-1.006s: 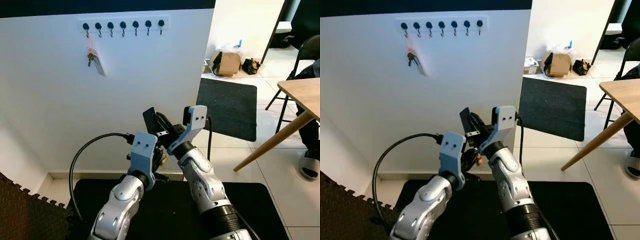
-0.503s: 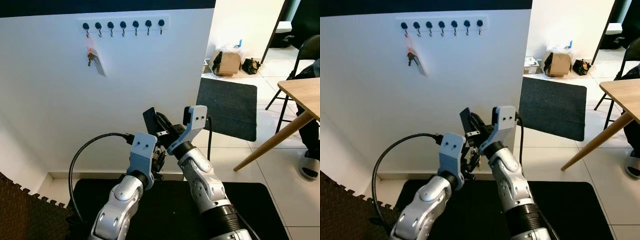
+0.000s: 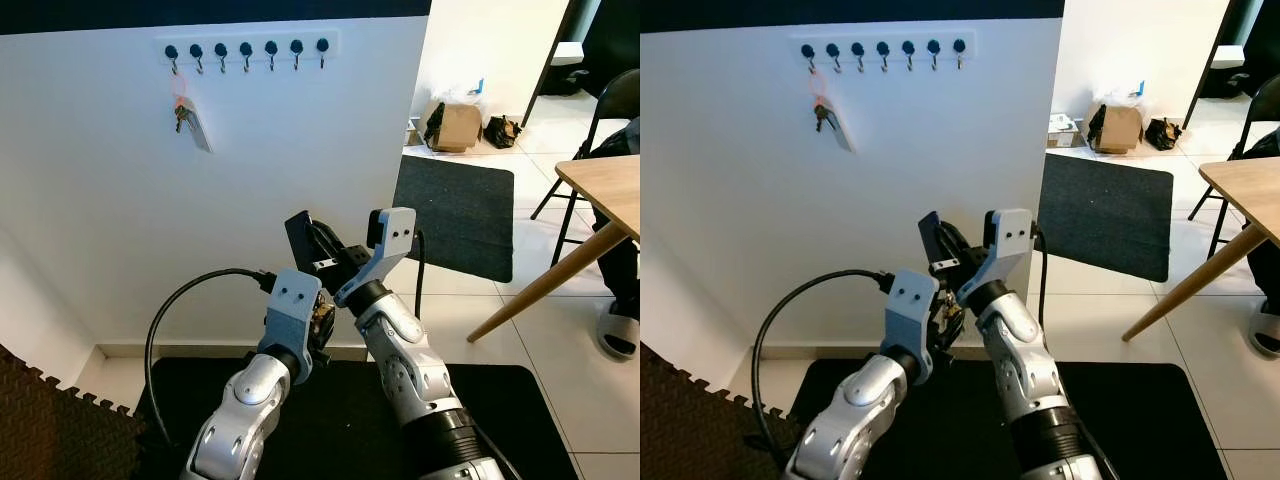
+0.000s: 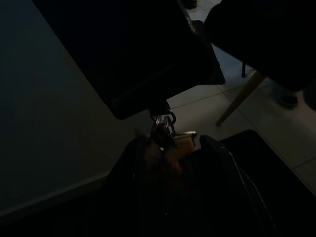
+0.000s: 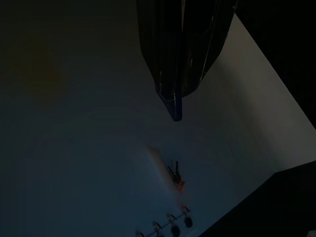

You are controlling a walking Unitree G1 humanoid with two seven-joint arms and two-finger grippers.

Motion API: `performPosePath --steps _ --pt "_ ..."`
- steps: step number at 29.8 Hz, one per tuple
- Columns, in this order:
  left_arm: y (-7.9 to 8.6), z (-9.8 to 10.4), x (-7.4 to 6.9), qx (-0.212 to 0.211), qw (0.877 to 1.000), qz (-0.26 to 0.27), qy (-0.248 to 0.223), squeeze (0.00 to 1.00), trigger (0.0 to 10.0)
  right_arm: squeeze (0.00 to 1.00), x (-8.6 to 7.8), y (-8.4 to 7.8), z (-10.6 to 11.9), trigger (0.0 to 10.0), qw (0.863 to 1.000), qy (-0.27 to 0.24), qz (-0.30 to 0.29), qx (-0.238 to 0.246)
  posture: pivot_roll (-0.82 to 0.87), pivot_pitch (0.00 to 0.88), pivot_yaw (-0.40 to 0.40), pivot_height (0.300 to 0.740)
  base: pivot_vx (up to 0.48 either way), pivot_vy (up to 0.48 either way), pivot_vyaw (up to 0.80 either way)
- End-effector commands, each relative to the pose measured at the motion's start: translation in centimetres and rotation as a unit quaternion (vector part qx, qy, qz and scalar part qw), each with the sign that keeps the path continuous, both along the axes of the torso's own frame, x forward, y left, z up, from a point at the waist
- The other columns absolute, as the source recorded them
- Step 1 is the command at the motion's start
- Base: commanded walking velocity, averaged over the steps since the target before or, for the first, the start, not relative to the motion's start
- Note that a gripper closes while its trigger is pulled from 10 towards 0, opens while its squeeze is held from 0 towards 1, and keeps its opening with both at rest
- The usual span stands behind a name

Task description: Hang keys on a hook

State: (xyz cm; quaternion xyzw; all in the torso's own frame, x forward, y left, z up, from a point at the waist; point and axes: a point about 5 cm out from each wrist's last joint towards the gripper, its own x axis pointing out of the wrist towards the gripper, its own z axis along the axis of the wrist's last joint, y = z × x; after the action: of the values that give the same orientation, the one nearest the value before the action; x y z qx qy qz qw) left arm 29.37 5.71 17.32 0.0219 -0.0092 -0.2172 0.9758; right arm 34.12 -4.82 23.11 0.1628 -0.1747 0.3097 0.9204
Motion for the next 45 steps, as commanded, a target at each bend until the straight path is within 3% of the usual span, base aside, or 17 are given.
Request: performPosePath --steps 1,5,7,9,10,14,17,18,20,22,23,28,29,30,37,38,45 --pt "0.3 -1.0 -0.2 0.017 1.000 0.005 0.014 0.00 10.0 0.00 -0.4 1.3 1.1 10.0 0.999 -0.013 0.021 0.019 0.09 0.221 0.060 0.740 0.000 0.000 0.00" --pt "0.5 -1.0 -0.1 0.017 1.000 0.011 0.013 0.00 8.7 0.00 -0.5 1.4 1.5 10.0 0.999 -0.018 0.023 0.023 0.09 0.220 0.058 0.740 0.000 0.000 0.00" --pt "0.5 -1.0 -0.1 0.017 1.000 0.011 0.013 0.00 8.7 0.00 -0.5 1.4 1.5 10.0 0.999 -0.018 0.023 0.023 0.09 0.220 0.058 0.740 0.000 0.000 0.00" --pt "0.5 -0.9 0.0 0.016 1.000 0.013 0.012 0.00 7.2 0.00 -0.5 1.4 1.4 10.0 0.999 -0.017 0.024 0.022 0.09 0.221 0.059 0.740 0.000 0.000 0.00" --pt "0.6 -0.9 0.0 0.016 1.000 0.014 0.012 0.00 5.5 0.00 -0.5 1.4 1.4 10.0 0.999 -0.016 0.024 0.021 0.09 0.221 0.058 0.740 0.000 0.000 0.00" --pt "0.6 -0.9 0.0 0.015 1.000 0.018 0.012 0.00 4.3 0.00 -0.5 1.4 1.3 10.0 0.999 -0.014 0.024 0.020 0.09 0.221 0.058 0.740 0.000 0.000 0.00" --pt "0.7 -0.9 0.1 0.014 1.000 0.018 0.012 0.00 4.0 0.00 -0.5 1.4 1.2 10.0 0.999 -0.013 0.024 0.020 0.09 0.220 0.057 0.740 0.000 0.000 0.00" --pt "0.7 -0.9 0.1 0.014 1.000 0.019 0.012 0.00 3.1 0.00 -0.5 1.5 1.1 10.0 0.999 -0.012 0.025 0.018 0.10 0.219 0.057 0.740 0.000 0.000 0.00" --pt "0.7 -0.9 0.1 0.013 1.000 0.020 0.011 0.00 3.1 0.00 -0.5 1.5 1.0 10.0 0.999 -0.011 0.026 0.017 0.10 0.218 0.057 0.740 0.000 0.000 0.00" --pt "0.7 -0.9 0.1 0.012 1.000 0.021 0.011 0.00 4.4 0.00 -0.6 1.5 0.8 10.0 0.999 -0.009 0.027 0.016 0.10 0.217 0.057 0.740 0.000 0.000 0.00" --pt "0.7 -0.9 0.1 0.012 1.000 0.022 0.012 0.00 9.6 0.00 -0.6 1.5 0.8 10.0 0.999 -0.009 0.027 0.015 0.10 0.217 0.057 0.740 0.000 0.000 0.00" --pt "0.8 -0.9 0.1 0.011 1.000 0.024 0.012 0.00 10.0 0.00 -0.7 1.5 0.6 10.0 1.000 -0.006 0.027 0.012 0.09 0.215 0.058 0.740 0.000 0.000 0.00" --pt "0.8 -0.9 0.1 0.012 1.000 0.024 0.011 0.65 10.0 0.00 -0.7 1.5 0.5 10.0 1.000 -0.006 0.026 0.012 0.09 0.215 0.059 0.740 0.000 0.000 0.00" --pt "0.7 -0.8 0.0 0.010 1.000 0.018 0.011 1.00 10.0 0.00 -0.7 1.4 0.4 10.0 1.000 -0.005 0.026 0.011 0.09 0.214 0.059 0.740 0.000 0.000 0.00" --pt "0.7 -0.8 0.1 0.009 1.000 0.023 0.009 1.00 10.0 0.00 -0.7 1.3 0.3 10.0 1.000 -0.004 0.024 0.010 0.09 0.212 0.060 0.740 0.000 0.000 0.00" --pt "0.8 -0.7 0.1 0.008 1.000 0.023 0.008 0.00 10.0 0.00 -0.7 1.3 0.3 10.0 1.000 -0.004 0.023 0.009 0.09 0.212 0.060 0.740 0.000 0.000 0.00" --pt "1.1 -0.6 0.0 0.007 1.000 0.027 0.007 0.00 10.0 0.00 -0.6 0.9 -0.4 10.0 1.000 0.000 0.016 -0.003 0.10 0.214 0.061 0.740 0.000 0.000 0.00"
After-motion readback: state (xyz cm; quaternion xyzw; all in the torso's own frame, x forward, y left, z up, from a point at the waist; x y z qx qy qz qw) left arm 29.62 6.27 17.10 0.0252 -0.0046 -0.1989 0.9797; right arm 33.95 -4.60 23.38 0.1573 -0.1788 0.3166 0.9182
